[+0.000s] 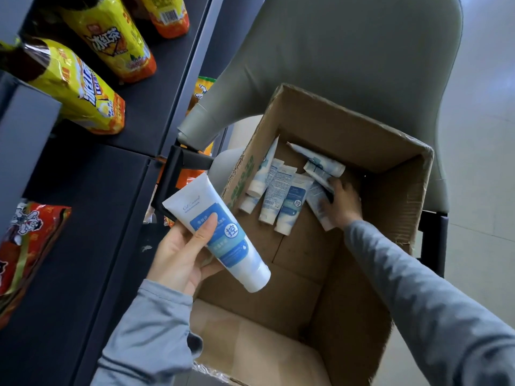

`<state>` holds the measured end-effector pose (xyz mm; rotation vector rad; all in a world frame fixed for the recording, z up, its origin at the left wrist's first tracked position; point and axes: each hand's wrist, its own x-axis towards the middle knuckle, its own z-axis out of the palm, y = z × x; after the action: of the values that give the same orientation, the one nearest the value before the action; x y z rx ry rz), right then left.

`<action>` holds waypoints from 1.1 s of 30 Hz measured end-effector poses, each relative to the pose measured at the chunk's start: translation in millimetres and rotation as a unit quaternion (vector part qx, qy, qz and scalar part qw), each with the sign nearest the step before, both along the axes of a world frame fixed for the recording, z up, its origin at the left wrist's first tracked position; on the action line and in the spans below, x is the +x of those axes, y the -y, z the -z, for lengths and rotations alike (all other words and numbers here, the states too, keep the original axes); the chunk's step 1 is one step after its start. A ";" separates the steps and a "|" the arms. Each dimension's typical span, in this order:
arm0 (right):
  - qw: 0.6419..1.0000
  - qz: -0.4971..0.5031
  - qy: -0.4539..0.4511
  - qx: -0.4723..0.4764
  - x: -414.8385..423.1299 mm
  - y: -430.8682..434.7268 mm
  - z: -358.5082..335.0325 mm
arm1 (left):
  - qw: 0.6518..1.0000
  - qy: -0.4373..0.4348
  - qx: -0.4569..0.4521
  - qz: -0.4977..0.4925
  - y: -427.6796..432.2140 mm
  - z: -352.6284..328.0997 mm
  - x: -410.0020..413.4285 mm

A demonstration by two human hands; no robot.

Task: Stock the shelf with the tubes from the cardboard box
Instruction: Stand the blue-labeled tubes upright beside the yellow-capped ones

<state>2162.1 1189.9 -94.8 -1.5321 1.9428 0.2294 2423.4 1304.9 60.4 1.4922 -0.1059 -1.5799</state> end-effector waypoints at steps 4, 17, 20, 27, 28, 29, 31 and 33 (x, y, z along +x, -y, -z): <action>0.996 -0.070 -0.061 0.008 -2.1 8.2 7.0 | 1.000 -0.020 0.011 -0.003 -3.6 -0.4 -0.6; 0.997 -0.075 -0.007 -0.027 -9.6 6.0 -2.7 | 1.000 -0.018 -0.007 0.018 -5.9 -0.7 -2.1; 0.989 0.021 0.134 -0.054 -6.2 -4.1 -18.8 | 1.000 -0.013 -0.003 -0.002 -8.8 -4.0 0.4; 0.811 0.244 0.528 0.070 23.7 -41.0 -98.5 | 0.999 -0.009 -0.013 -0.029 -21.3 -27.4 3.7; 0.779 0.257 0.563 0.097 28.1 -46.6 -111.9 | 0.999 -0.011 -0.019 -0.033 -23.3 -34.0 3.5; 0.754 0.260 0.591 0.117 32.8 -51.6 -124.7 | 0.999 -0.012 -0.027 -0.035 -25.5 -41.1 3.5; 0.725 0.252 0.626 0.139 44.5 -60.2 -151.3 | 0.999 -0.003 -0.041 -0.035 -30.1 -56.9 4.6; 0.725 0.225 0.637 0.134 56.6 -68.2 -177.3 | 0.998 0.023 -0.058 -0.020 -37.2 -73.7 7.6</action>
<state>2218.7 1258.1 82.5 -0.5753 0.9653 -0.6042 2431.0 1342.0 134.1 1.4328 -0.1896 -1.4822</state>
